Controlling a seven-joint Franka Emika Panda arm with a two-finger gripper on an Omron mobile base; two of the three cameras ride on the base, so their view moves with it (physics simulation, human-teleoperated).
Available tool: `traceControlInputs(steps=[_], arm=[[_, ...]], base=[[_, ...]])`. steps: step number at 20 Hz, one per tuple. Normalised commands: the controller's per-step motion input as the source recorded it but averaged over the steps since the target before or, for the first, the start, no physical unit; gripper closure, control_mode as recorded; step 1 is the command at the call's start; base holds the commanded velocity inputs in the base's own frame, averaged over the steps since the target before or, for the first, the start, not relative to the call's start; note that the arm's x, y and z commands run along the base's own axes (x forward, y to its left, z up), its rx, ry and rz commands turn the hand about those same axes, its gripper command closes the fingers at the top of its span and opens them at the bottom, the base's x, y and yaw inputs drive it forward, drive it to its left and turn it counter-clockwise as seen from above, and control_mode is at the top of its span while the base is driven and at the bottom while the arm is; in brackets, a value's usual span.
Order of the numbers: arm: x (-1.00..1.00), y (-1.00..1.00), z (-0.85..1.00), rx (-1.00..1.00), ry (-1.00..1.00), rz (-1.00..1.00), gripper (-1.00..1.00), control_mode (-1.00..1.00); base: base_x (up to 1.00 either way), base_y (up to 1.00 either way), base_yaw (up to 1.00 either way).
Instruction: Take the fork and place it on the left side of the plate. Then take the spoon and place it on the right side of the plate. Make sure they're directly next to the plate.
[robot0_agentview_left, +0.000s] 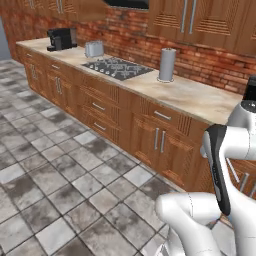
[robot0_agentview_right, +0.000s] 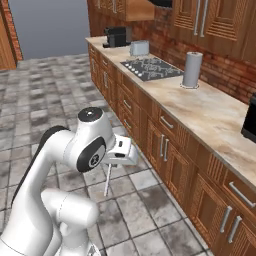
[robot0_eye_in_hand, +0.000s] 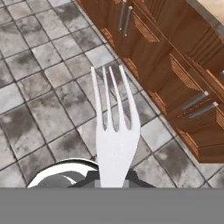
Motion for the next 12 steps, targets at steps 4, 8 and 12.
traceControlInputs(steps=[4, 8, 12], arm=[[0.0, 0.0, 0.0, 0.0, 0.0, 0.0, 1.0, 1.0], [0.0, 0.0, 0.0, 0.0, 0.0, 0.0, 1.0, 1.0], [0.0, 0.0, 0.0, 0.0, 0.0, 0.0, 1.0, 1.0]], base=[[-1.0, 0.01, 0.31], [-1.0, 0.03, 0.31], [-1.0, 0.07, 0.29]])
